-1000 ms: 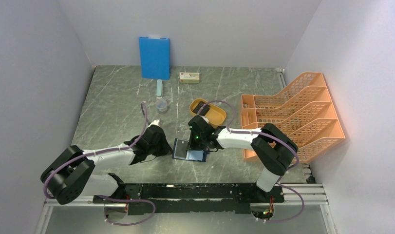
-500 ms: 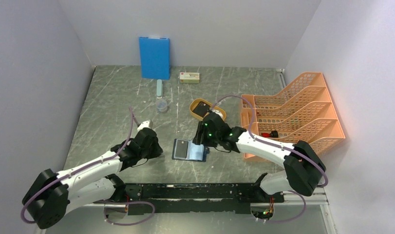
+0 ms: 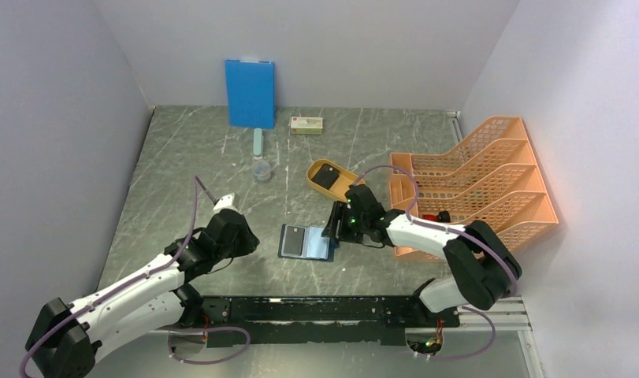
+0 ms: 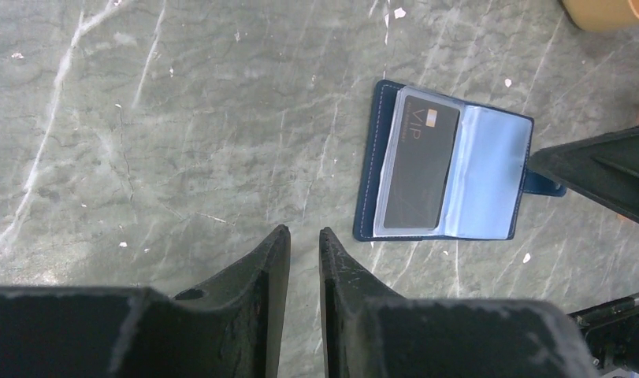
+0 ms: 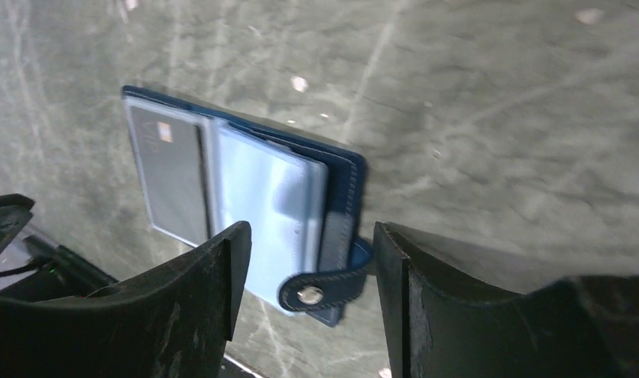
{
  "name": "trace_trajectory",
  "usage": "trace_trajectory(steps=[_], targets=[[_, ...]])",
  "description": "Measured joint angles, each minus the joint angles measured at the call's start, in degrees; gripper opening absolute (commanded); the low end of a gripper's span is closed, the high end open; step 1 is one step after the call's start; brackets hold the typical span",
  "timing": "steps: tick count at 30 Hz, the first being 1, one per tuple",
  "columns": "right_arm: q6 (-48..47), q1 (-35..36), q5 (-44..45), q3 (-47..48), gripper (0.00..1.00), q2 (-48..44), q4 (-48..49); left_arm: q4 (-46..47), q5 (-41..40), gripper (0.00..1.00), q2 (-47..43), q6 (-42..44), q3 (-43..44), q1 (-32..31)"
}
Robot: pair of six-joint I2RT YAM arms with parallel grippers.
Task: Put the credit cards into the card holder
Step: Insert the credit card into the card holder, then adjust the card holder at the center of the board.
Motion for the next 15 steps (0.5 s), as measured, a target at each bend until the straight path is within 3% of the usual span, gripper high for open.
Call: trace_trajectory(steps=[8,15], targets=[[-1.68,-0.07,-8.0,3.72,0.59,8.41,8.63,-1.09,0.07,0.26,-1.77,-0.02,-0.24,0.0],[-4.35,1.42,-8.9,9.66,0.6,13.18,7.21,-2.64,-0.07,0.28,-2.1,-0.04,-0.22,0.0]])
